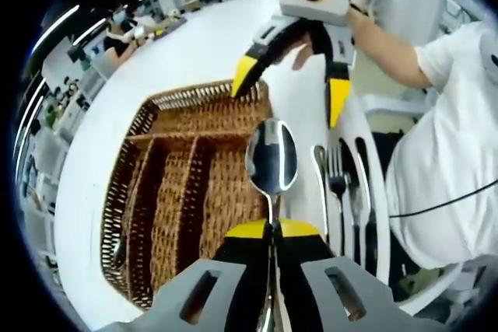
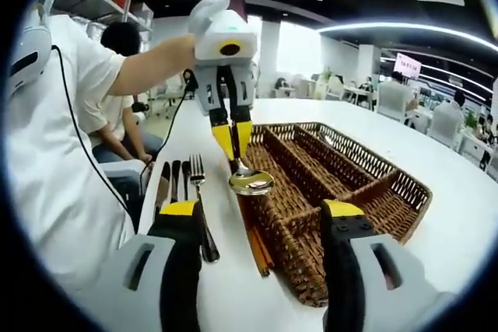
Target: Arrange the knives, forks, and spoons in their matching storage slots by inserting each utensil handle-first until every utensil is classified and aligned in the correct compartment
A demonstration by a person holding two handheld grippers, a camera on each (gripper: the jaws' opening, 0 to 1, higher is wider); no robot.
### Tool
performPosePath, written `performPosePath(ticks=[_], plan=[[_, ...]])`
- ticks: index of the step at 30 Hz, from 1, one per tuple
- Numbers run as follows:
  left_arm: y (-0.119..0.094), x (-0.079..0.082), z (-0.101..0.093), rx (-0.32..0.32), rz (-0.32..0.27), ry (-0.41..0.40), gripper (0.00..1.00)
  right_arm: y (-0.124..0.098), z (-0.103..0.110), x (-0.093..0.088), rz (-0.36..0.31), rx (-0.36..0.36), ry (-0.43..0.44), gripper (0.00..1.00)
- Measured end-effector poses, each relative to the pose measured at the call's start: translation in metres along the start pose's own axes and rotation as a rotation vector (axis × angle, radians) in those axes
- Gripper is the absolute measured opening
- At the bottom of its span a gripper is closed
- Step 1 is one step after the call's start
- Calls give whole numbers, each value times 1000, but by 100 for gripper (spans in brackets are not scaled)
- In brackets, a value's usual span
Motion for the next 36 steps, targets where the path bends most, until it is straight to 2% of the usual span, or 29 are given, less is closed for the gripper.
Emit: performPosePath(ticks=[11, 27, 30, 36], plan=[[-9, -3, 22, 17, 5, -11, 2, 7, -11, 8, -15, -22, 22, 71], [-14, -1, 52, 27, 11, -24, 2, 13, -25, 14, -11, -23, 20, 76], [-15, -1, 57, 28, 14, -23, 2, 14, -29, 15, -10, -33, 20, 79], [-15, 0, 74, 34, 13, -28, 2, 17, -35, 18, -14, -25, 17, 79]])
Point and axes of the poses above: the point that each gripper's makers call its tool centre point, and the gripper's own axes: y roughly forward along the fingers, z roughly to its left, x roughly out of its top, the point moved 3 cm from there along -y, roughly backward along the fingers, and after that the axes turned 1 degree about y, right-handed, at the moved point
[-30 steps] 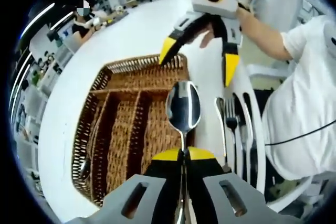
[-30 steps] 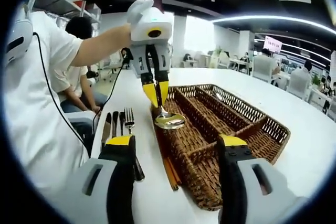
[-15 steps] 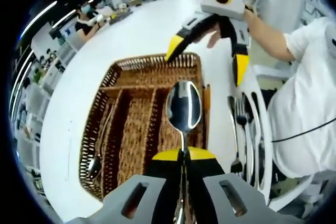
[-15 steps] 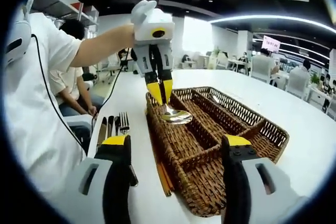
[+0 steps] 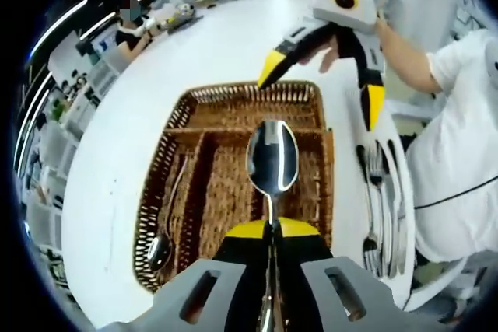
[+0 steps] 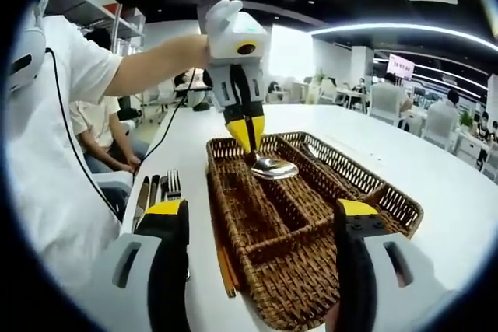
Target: Arrange the knives, forks, and spoons in their matching storage slots by inserting each utensil handle-first until every utensil is classified and aligned in the correct compartment
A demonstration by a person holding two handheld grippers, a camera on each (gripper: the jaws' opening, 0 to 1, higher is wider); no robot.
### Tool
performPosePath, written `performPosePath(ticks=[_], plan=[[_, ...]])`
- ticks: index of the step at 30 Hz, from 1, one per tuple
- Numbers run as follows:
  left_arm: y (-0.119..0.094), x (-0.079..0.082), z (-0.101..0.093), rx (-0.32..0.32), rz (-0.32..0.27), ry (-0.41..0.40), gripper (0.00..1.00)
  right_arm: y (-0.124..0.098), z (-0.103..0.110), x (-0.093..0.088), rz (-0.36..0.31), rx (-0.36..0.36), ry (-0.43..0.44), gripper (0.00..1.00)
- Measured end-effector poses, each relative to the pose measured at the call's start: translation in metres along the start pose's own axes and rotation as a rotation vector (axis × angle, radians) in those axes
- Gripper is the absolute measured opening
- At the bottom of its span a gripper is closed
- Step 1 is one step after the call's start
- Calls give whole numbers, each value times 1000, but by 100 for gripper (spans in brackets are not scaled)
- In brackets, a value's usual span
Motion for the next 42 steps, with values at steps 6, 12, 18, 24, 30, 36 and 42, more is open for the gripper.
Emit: performPosePath(ticks=[6, 12, 18, 24, 30, 36, 42], plan=[[3, 2, 15, 2, -7, 3, 2, 2, -7, 1, -3, 0, 4, 81], [5, 7, 31, 6, -14, 9, 2, 3, -12, 2, -5, -2, 6, 82], [8, 11, 46, 11, -19, 14, 2, 6, -17, 2, -3, -4, 12, 82], [13, 13, 61, 14, -21, 12, 2, 8, -21, 2, 0, -2, 17, 83], [20, 12, 75, 11, -20, 4, 2, 10, -27, 2, 4, -11, 26, 83], [29, 11, 91, 13, -26, -13, 2, 10, -29, 1, 2, -9, 32, 82], [40, 7, 103, 5, -27, -20, 2, 10, -33, 0, 2, -15, 41, 82]])
Point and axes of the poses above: the point that each gripper's makers call its tool centre point, and the gripper's own axes: y roughly forward along the fingers, z roughly to its left, x roughly out of its top, the point moved 3 cm from there along -y, roughly backward along the fingers, and after that the axes turned 1 degree about y, right-handed, at the moved point
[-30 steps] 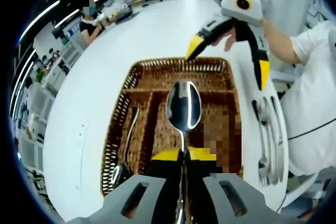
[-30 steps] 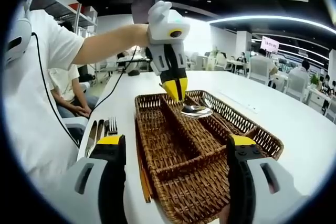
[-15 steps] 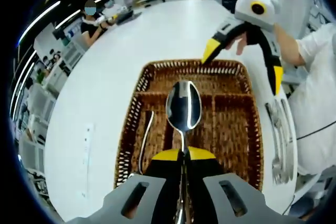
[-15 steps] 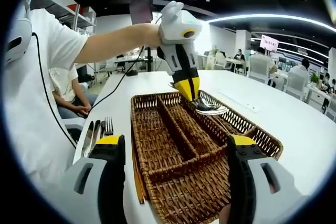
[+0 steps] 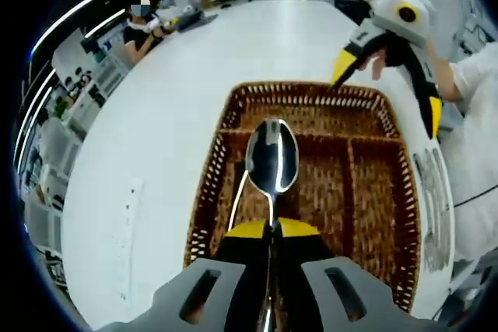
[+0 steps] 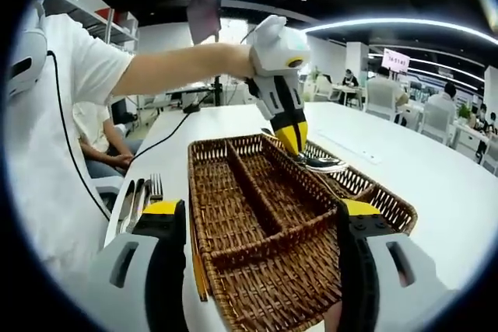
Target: Arrange the knives, forks, and spoons in their matching storage slots by inserting each utensil handle-first until every utensil is classified and aligned in the correct compartment
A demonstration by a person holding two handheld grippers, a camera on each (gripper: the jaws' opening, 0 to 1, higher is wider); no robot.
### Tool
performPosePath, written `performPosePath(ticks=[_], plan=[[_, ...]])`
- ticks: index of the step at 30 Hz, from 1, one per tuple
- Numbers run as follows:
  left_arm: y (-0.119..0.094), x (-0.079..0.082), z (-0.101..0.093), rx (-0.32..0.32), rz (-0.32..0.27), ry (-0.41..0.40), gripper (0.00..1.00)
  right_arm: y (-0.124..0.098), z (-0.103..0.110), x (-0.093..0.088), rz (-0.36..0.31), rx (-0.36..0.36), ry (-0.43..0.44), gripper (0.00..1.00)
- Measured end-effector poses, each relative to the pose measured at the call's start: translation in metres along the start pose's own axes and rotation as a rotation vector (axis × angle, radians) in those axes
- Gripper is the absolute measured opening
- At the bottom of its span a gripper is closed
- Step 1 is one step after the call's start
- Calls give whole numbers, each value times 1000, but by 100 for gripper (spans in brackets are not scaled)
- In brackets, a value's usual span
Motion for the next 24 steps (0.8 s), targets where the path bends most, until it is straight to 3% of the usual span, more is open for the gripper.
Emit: performPosePath(ticks=[24], plan=[[35, -12, 19, -21, 13, -25, 2, 0, -4, -6, 11, -10, 18, 82]])
Point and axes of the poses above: the point that each gripper's makers call its tool centre point, and the gripper's own axes: y roughly forward along the fingers, z roughly to its left, x roughly out of its top, the point moved 3 cm from there along -y, roughly backward along the fingers, and after that the axes turned 1 degree about y, right-handed, at the moved point
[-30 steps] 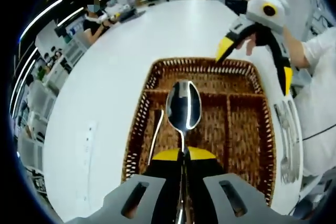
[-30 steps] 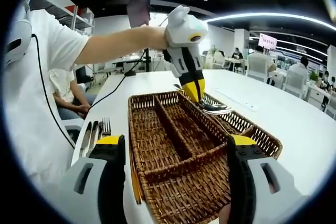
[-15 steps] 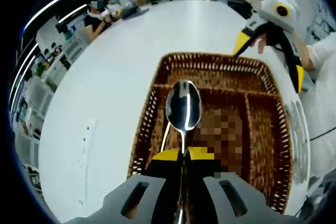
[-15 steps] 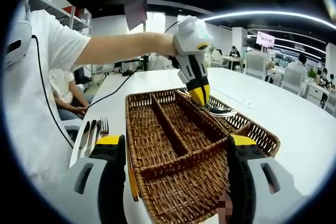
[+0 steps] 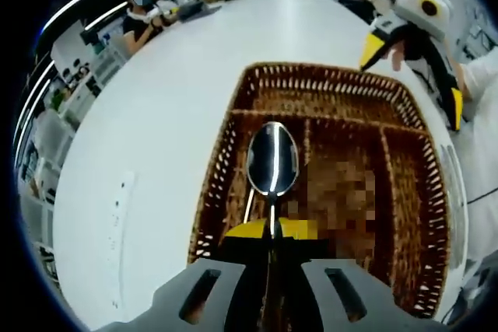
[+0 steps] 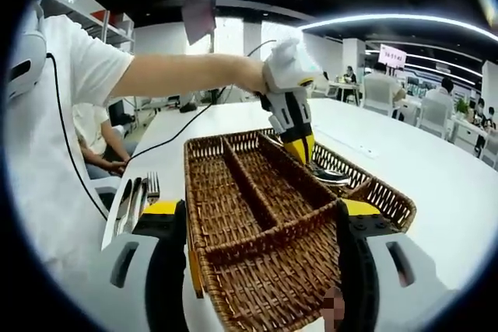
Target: Arrange the knives, forks, and spoons in their matching storage slots by inserting each utensil handle-first until every utensil is classified and aligned in the correct compartment
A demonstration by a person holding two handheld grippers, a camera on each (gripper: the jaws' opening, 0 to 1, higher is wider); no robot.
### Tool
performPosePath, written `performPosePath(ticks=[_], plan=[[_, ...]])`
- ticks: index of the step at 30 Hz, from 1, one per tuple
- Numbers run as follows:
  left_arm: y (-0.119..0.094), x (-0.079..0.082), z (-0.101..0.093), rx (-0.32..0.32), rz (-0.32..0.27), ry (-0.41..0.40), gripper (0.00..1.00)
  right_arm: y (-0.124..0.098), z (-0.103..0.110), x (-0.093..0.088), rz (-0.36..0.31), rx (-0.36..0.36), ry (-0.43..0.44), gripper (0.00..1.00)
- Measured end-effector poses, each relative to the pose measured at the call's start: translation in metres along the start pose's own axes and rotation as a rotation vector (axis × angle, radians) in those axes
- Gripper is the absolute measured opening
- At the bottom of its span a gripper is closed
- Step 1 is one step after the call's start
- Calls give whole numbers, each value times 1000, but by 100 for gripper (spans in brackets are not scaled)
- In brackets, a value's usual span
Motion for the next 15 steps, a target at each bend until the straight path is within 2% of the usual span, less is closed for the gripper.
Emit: performPosePath(ticks=[15], plan=[[14, -4, 5, -36, 23, 18, 2, -2, -3, -4, 8, -6, 1, 82]])
Point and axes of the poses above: the point that each gripper's makers call its tool centre point, and the gripper's own axes: y roughly forward along the fingers, z roughly to its left, x roughly out of its top, the point moved 3 cm from there along -y, roughly backward along the fingers, and after that the axes turned 1 degree about y, right-handed, at the moved point
